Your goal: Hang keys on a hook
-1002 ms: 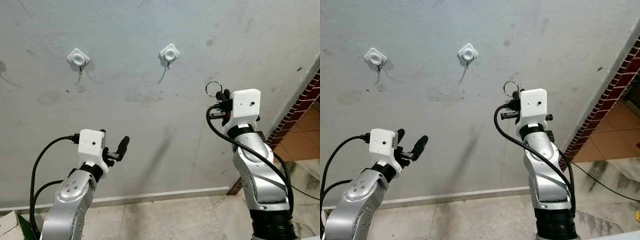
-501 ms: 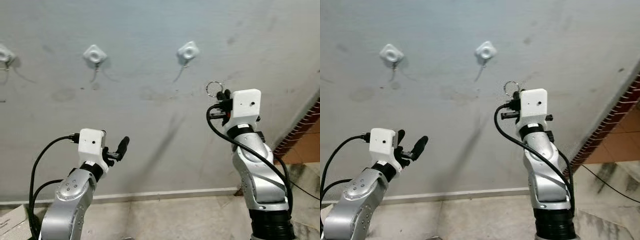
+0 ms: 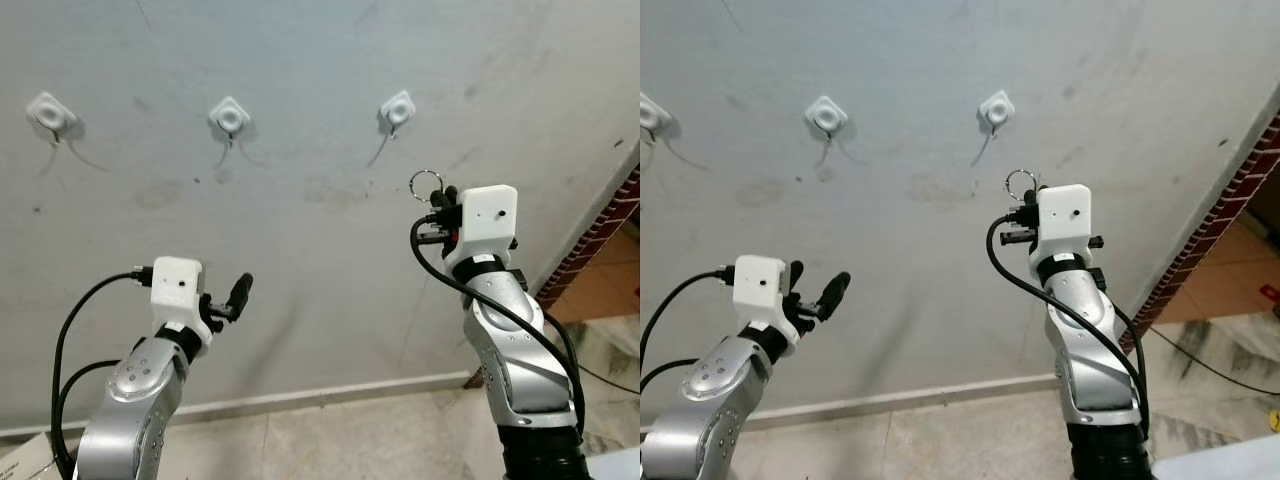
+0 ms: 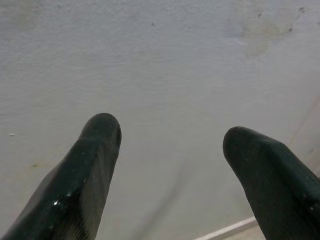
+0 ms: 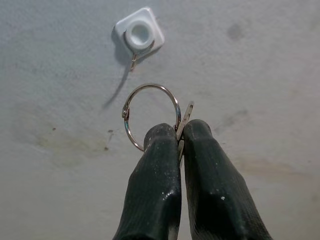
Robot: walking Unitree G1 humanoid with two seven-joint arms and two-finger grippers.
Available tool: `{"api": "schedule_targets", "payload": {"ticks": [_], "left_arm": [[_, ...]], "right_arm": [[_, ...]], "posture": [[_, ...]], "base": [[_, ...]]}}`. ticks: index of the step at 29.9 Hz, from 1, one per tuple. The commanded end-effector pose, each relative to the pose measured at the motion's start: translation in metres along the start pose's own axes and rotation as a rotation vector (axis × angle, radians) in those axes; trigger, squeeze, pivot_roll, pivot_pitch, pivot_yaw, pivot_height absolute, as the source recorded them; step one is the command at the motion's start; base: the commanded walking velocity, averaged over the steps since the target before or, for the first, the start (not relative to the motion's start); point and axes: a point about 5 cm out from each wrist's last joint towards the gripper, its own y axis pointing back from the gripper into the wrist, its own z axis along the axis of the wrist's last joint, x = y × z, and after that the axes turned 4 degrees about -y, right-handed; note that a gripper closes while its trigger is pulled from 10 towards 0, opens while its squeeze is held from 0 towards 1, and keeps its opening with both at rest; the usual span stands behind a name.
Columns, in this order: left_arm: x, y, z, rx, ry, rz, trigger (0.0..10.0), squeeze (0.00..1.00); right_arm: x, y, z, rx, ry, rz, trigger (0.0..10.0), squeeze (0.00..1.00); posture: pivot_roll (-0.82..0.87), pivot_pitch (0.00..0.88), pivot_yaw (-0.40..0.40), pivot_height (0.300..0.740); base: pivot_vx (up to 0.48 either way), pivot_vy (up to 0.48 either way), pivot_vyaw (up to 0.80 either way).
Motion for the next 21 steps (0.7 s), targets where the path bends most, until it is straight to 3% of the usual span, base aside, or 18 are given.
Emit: {"api": "schedule_targets", "payload": {"ticks": [1,10,17,21], "left_arm": [[0.005,0.001,0.001,0.007,-0.025,0.013,10.0,0.0],[0.008,-0.002,0.005,-0.019,-0.064,0.008,10.0,0.0],[0.007,-0.005,0.008,-0.053,-0.038,0.004,10.0,0.0],[0.005,-0.006,0.007,-0.063,-0.028,0.005,10.0,0.0]], "right_arm": [[0.003,-0.003,-0.002,0.009,-0.014,0.006,10.0,0.0],[0.011,-0.007,0.003,-0.018,-0.022,0.02,10.0,0.0],[0.019,-0.01,0.01,-0.052,-0.035,0.023,10.0,0.0],[0.022,-0.012,0.01,-0.048,-0.042,0.036,10.0,0.0]], "posture": [[0.05,0.021,-0.004,0.74],[0.04,0.02,0.026,0.74],[0.04,0.012,0.021,0.74],[0.04,0.012,0.011,0.74]], "base": [[0.0,0.472,0.0],[0.0,0.052,0.0],[0.0,0.0,0.0],[0.0,0.0,-0.79]]}}
